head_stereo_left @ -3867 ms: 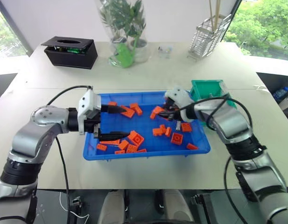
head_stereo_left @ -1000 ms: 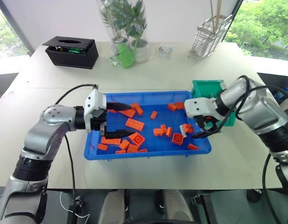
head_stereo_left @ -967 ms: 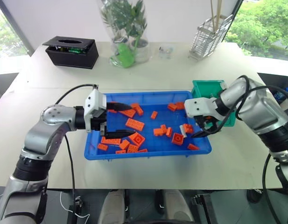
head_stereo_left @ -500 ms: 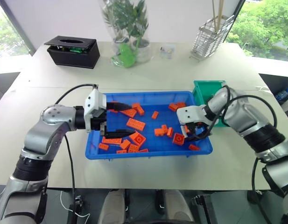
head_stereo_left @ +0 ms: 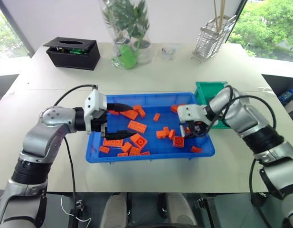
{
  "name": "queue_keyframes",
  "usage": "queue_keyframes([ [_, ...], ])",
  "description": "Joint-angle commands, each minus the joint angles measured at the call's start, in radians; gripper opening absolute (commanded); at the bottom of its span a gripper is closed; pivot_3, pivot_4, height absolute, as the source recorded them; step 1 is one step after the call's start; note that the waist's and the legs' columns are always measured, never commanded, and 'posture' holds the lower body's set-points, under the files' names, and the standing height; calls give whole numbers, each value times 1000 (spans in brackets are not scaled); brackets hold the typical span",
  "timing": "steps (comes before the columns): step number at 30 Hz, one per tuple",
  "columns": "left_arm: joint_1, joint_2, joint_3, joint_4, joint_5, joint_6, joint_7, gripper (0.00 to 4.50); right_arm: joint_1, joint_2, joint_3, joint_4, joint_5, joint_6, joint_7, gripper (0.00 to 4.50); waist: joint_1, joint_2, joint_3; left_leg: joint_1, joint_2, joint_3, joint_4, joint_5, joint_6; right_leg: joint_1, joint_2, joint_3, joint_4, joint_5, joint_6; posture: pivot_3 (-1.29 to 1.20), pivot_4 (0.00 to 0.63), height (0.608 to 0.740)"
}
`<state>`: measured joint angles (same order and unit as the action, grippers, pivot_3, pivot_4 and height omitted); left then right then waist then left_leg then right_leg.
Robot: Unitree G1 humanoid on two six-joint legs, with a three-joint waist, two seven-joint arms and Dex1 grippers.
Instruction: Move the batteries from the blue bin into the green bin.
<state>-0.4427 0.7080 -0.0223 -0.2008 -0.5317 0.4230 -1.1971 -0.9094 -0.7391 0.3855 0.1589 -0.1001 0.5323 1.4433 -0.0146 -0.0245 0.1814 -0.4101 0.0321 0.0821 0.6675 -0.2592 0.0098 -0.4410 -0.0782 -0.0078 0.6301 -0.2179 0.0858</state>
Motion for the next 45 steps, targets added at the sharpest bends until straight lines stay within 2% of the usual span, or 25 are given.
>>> queue_keyframes([
  [1,7,24,33,-17,-9,-10,-8,4500,-103,-28,-207,-3,96,202,-85,2210,3,0,0,0,0,0,0,0,0,0,0,0,0,0,0,0,150,736],
  [3,12,30,37,-13,-11,-11,-11,4500,-112,-45,-245,7,113,249,-119,2210,7,0,0,0,0,-1,-1,0,0,0,-1,-1,0,-1,-2,0,150,736],
  [8,14,52,50,5,-14,-13,-19,4500,-38,-181,-292,72,86,179,-188,2210,8,-1,0,-1,-1,0,-1,0,0,1,-3,-1,-3,-2,-3,0,150,736],
  [11,10,62,57,21,-11,-17,-26,4500,13,-213,-310,108,98,165,-231,2210,0,0,0,-2,-1,1,-1,0,0,1,-3,0,-4,-2,-3,0,150,736],
  [13,2,63,60,33,-9,-19,-25,4500,43,-205,-319,126,109,161,-258,3220,-8,0,0,-1,-1,2,-1,0,0,-1,-2,0,-3,-1,-3,0,150,736],
  [16,-6,60,62,39,-8,-17,-23,4500,61,-194,-323,139,113,133,-291,4452,-9,0,0,0,0,2,-1,0,0,-1,0,0,-1,-1,-1,0,150,736],
  [22,-1,80,88,25,-27,0,-28,4500,90,-226,-370,134,182,25,-250,4452,-1,0,0,0,0,2,-1,0,0,-1,0,0,-1,0,0,0,150,736],
  [28,21,128,139,-2,-53,27,-23,4500,266,-342,-574,84,341,-164,-100,4452,9,0,0,-2,-1,2,-1,0,1,0,-1,0,-3,0,0,0,150,736],
  [36,109,299,351,77,-133,121,-80,4500,491,-444,-792,216,421,-296,-14,4452,-7,1,0,2,1,2,-1,0,1,1,0,0,-2,-2,-2,0,150,736],
  [38,164,356,408,137,-108,88,-129,4500,526,-449,-834,265,428,-334,-20,4452,-7,2,0,2,1,3,-1,0,1,0,0,0,-1,-2,-2,0,150,736],
  [45,245,445,489,243,-67,2,-220,4500,643,-446,-879,317,440,-407,0,4452,-1,3,1,2,1,3,-1,0,0,0,-2,1,-2,-2,-3,0,150,736],
])
